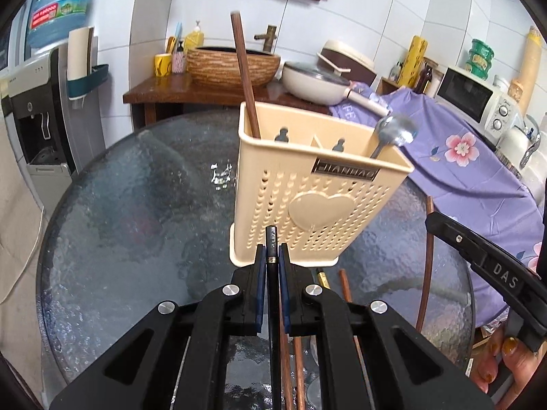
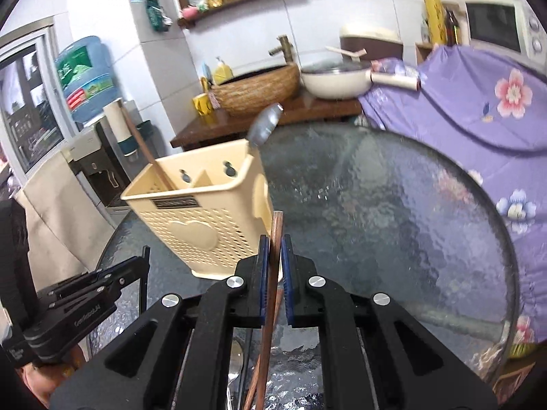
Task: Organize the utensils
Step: 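Lift both chopsticks and lower them into the basket with both tools, then open both tools to release the chopsticks into the basket, then move both tools back down toward the remaining chopsticks on the table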
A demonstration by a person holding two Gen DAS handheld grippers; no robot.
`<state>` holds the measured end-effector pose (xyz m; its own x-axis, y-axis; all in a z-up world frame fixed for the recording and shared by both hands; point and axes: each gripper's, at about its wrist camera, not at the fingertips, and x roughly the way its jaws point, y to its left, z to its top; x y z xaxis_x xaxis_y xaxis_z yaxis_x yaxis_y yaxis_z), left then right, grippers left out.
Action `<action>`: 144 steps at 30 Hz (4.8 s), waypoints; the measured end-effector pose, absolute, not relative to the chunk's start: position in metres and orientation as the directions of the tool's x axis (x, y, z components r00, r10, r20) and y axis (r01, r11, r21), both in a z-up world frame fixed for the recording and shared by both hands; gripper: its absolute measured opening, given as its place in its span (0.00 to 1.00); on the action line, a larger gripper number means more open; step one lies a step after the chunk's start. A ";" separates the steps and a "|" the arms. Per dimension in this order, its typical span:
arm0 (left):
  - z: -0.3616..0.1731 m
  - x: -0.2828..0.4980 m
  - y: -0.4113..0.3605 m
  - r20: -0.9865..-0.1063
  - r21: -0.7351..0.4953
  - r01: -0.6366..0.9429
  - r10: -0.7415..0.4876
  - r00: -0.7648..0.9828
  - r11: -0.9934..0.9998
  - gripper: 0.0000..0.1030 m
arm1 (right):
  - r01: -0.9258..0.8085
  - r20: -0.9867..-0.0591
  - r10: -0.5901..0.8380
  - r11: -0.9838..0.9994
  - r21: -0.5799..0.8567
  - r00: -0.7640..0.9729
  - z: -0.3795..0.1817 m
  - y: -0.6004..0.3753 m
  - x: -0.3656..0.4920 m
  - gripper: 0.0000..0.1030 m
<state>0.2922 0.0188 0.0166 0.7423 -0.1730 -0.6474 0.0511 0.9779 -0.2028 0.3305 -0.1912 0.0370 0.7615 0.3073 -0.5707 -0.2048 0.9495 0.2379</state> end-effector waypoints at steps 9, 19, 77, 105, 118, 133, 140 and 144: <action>0.054 0.260 0.024 -0.548 -0.215 0.083 -0.190 0.814 0.973 0.07 | -0.280 -0.479 0.355 0.934 0.222 0.803 0.080 -0.191 0.285 0.08; 0.088 0.232 0.023 -0.471 -0.207 0.129 -0.215 0.856 0.970 0.07 | -0.327 -0.413 0.376 0.926 0.187 0.830 0.113 -0.192 0.250 0.08; 0.178 0.359 0.040 -0.492 -0.239 0.039 -0.156 0.856 0.970 0.07 | -0.325 -0.450 0.339 0.939 0.111 0.826 0.195 -0.133 0.384 0.08; 0.130 0.362 0.036 -0.526 -0.210 0.014 -0.125 0.841 0.978 0.56 | -0.255 -0.434 0.251 0.966 0.048 0.865 0.155 -0.150 0.376 0.49; 0.071 0.282 0.033 -0.555 -0.073 0.035 -0.070 0.829 0.997 0.91 | -0.298 -0.571 0.270 0.953 0.045 0.776 0.085 -0.163 0.311 0.59; -0.052 0.300 0.021 -0.790 -0.179 0.059 -0.179 0.586 0.982 0.34 | -0.225 -0.810 0.281 0.956 0.189 0.514 -0.053 -0.157 0.332 0.34; -0.060 0.303 0.006 -0.801 -0.168 0.088 -0.188 0.568 0.982 0.27 | -0.212 -0.827 0.267 0.960 0.183 0.494 -0.064 -0.150 0.342 0.30; -0.064 0.306 -0.002 -0.807 -0.148 0.101 -0.179 0.563 0.984 0.26 | -0.206 -0.836 0.257 0.962 0.176 0.484 -0.068 -0.152 0.351 0.30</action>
<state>0.3056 -0.0019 -0.0639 0.5627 -0.1790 -0.8071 0.1014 0.9838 -0.1475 0.3514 -0.1522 -0.0680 0.4842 0.2570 -0.8363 -0.2064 0.9625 0.1763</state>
